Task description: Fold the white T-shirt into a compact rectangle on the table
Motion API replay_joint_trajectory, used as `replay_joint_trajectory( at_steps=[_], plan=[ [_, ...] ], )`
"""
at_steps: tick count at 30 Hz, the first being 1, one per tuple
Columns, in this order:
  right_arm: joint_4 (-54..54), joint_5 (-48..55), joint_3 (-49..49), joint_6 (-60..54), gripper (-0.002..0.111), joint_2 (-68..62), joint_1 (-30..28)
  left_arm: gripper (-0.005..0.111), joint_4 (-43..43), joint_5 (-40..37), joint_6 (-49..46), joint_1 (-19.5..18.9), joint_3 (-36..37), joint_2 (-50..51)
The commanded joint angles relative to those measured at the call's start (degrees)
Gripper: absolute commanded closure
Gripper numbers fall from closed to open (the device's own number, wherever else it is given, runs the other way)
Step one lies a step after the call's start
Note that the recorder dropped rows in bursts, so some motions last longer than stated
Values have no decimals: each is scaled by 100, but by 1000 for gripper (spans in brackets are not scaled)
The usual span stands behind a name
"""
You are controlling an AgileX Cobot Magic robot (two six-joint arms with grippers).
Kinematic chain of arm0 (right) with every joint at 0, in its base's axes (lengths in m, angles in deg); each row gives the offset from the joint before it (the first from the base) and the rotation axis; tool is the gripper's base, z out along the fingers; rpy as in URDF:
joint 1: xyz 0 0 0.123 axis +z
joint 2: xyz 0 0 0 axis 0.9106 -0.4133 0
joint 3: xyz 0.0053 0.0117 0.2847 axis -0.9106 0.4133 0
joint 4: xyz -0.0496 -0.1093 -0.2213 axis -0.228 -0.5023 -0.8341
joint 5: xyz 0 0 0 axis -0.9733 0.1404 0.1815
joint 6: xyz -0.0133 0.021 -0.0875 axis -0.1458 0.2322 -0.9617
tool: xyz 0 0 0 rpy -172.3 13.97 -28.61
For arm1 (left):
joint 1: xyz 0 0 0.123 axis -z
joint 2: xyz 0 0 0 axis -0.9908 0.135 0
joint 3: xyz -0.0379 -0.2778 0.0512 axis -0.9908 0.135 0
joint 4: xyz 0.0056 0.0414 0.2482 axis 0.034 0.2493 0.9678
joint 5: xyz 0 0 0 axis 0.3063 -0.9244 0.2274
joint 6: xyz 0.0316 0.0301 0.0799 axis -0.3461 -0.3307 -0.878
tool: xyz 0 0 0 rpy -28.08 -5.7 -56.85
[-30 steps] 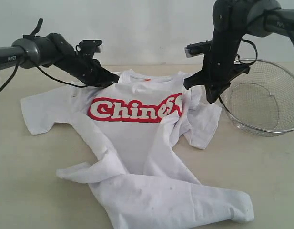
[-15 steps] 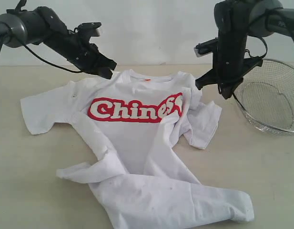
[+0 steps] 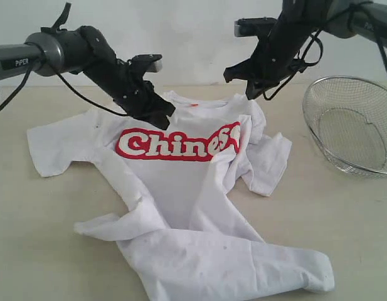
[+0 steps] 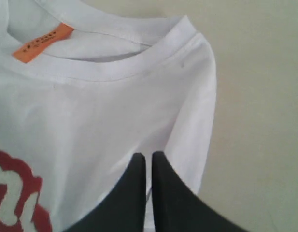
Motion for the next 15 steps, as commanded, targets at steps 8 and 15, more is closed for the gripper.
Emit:
replay_joint_trajectory(
  at_steps=[8,15],
  plan=[
    [-1,360,-1361,127,109,-1015,-72,102,-375,-1129,48,146,968,-68],
    [55,464,-1361,5,109,-1102,-231,102,-306,-470,-84,286,1813,-585]
  ],
)
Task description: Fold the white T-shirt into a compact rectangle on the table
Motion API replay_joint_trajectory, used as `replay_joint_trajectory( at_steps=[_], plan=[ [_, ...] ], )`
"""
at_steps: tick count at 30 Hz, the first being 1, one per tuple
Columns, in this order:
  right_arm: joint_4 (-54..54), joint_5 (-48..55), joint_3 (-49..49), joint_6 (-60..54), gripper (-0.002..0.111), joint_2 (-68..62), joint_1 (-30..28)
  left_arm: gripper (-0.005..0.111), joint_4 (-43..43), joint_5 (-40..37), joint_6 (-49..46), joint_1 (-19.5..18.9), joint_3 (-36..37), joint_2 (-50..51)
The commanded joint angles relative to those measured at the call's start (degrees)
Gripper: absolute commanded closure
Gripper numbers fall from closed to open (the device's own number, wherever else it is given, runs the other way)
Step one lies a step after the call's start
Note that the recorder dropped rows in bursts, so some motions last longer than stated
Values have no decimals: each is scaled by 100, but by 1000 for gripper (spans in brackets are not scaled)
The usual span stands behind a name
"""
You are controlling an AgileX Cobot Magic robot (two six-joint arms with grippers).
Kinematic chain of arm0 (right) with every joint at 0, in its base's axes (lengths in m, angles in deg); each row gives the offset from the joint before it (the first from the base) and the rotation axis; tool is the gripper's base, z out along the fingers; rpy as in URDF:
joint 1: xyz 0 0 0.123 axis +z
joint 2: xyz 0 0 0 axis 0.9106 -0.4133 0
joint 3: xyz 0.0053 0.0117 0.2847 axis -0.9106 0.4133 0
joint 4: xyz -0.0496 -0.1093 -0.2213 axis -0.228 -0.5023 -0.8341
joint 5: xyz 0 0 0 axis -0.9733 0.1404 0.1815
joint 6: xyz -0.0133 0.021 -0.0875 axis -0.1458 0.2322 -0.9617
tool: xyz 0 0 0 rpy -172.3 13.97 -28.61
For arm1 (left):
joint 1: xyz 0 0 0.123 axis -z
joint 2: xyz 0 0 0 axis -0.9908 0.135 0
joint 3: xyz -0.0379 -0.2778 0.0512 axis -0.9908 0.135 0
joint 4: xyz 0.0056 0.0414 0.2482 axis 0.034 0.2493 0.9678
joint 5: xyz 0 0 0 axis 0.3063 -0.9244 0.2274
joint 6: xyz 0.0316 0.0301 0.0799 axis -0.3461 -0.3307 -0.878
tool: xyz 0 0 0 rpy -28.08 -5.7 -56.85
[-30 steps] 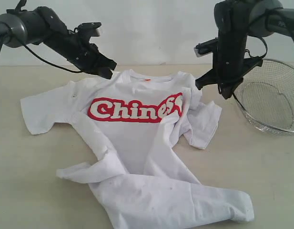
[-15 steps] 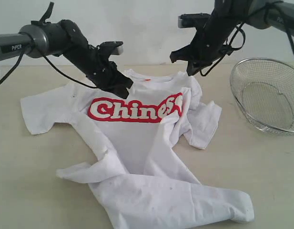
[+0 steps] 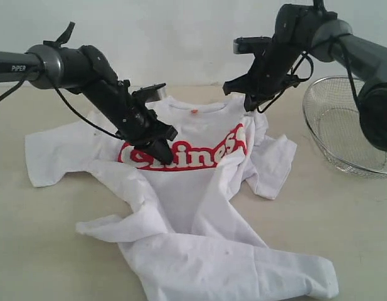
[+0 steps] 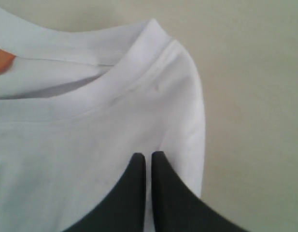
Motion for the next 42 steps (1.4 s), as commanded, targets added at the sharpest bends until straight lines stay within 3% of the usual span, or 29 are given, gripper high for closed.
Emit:
replay_joint_trajectory(
  at_steps=[1,17,31,42],
  plan=[
    [19,98,-43,-151,109,14,-122,102,217,209,-43,133,580,-235],
    [78,-361,-213,-118,109,-537,-122,102,873,752,458,16,1046,-309],
    [-692,-589,-882,989,109,-651,-154,102,903,844,544,-315,1046,-441],
    [-278,772,-1150,139,109,516,-142,102,657,1485,307,-326,1023,-1123]
  ],
)
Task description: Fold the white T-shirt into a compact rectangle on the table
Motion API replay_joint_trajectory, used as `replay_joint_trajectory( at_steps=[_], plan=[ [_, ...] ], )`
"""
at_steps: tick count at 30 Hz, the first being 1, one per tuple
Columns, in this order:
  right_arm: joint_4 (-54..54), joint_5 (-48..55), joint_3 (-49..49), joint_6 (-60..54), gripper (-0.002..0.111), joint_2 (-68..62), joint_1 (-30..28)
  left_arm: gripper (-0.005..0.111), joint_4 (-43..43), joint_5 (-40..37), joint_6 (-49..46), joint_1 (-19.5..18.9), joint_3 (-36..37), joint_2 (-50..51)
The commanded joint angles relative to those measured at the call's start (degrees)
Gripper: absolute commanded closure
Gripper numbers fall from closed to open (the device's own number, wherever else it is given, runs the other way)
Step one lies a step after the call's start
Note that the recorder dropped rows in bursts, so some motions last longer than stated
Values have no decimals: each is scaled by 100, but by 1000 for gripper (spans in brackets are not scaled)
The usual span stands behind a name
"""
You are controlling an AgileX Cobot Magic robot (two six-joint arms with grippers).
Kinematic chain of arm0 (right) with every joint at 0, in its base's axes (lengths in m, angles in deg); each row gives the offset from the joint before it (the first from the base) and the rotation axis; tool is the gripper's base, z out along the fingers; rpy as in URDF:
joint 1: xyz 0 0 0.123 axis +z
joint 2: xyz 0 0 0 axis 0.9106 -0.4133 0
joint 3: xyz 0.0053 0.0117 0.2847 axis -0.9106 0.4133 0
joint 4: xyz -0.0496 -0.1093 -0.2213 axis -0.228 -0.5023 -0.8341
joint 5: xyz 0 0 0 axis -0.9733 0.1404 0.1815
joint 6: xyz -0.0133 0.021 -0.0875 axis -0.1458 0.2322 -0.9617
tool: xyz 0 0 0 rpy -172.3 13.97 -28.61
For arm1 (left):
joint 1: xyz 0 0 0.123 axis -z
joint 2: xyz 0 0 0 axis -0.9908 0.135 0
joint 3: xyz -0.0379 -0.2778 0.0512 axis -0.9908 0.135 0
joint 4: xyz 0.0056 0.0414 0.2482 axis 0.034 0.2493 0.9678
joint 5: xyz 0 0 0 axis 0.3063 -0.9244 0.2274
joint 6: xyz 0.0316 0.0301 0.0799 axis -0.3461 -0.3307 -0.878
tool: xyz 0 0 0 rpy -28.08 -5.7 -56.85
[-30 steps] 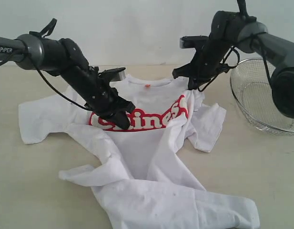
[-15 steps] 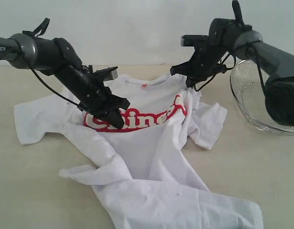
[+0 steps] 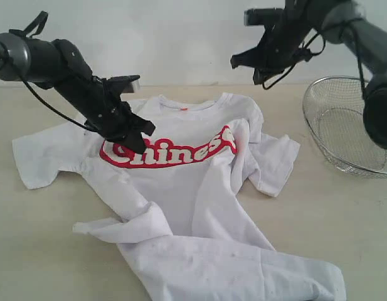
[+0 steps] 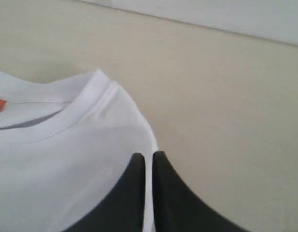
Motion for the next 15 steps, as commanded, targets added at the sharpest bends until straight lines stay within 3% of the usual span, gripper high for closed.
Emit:
replay_joint_trajectory(
  at_steps=[1,8,15],
  plan=[
    [80,359,-67,-274,109,578,-18,102,23,398,-48,-15,15,-345],
    [321,359,902,-221,109,1295,62,102,78,404,-48,-15,15,-502],
    [118,359,3329,-359,109,2264,93,102,169,257,-91,-15,26,-489]
  ],
)
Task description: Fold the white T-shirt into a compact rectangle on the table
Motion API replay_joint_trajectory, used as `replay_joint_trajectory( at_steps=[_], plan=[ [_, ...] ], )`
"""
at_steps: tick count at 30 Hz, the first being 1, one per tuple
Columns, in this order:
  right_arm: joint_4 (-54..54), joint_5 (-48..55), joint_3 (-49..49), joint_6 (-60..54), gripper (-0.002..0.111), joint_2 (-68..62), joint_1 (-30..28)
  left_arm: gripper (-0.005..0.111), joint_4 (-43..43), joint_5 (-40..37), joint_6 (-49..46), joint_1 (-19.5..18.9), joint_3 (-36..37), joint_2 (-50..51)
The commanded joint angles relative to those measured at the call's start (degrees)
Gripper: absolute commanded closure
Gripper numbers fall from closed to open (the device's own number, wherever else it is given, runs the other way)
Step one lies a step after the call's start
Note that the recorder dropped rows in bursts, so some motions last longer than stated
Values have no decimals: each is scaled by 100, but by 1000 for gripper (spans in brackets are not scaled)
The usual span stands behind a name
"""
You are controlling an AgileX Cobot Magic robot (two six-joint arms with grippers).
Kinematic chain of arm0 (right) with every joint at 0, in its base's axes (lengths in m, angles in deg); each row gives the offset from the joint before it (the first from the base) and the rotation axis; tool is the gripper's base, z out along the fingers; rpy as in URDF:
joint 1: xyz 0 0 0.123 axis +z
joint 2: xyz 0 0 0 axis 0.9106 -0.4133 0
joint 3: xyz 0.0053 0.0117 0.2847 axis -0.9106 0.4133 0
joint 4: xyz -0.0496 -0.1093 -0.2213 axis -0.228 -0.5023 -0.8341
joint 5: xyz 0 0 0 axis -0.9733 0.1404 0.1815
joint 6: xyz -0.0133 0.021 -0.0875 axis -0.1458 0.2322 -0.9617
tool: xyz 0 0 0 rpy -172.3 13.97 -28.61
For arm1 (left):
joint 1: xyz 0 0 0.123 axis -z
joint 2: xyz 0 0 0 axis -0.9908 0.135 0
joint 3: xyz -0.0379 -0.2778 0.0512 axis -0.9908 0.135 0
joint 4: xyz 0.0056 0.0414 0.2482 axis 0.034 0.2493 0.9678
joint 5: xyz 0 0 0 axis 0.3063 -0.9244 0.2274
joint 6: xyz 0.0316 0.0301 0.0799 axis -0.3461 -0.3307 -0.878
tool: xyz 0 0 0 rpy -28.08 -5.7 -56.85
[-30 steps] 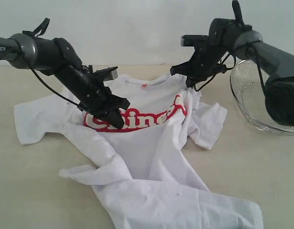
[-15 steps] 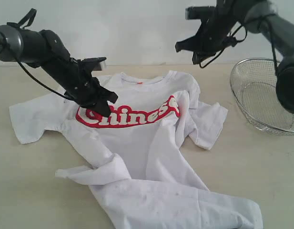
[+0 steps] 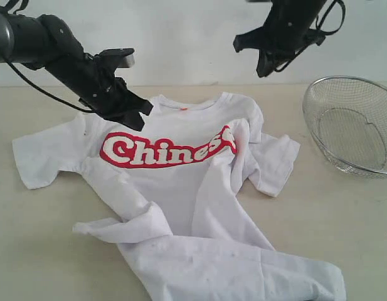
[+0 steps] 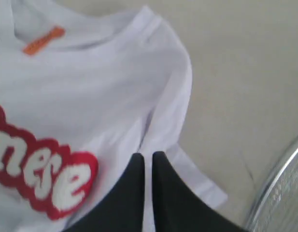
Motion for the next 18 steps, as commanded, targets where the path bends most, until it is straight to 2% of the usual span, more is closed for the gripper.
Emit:
replay_joint_trajectory(
  at_steps=[1,8,18],
  plan=[
    [-102,37,1508,-94,109,597,-16,102,82,-34,-54,-3,26,-37],
    [341,-911,2886,-129,109,609,40,102,82,-195,-54,-3,49,155],
    [322,-1170,3264,-30,109,508,390,102,81,-114,-54,-3,81,313]
  ],
)
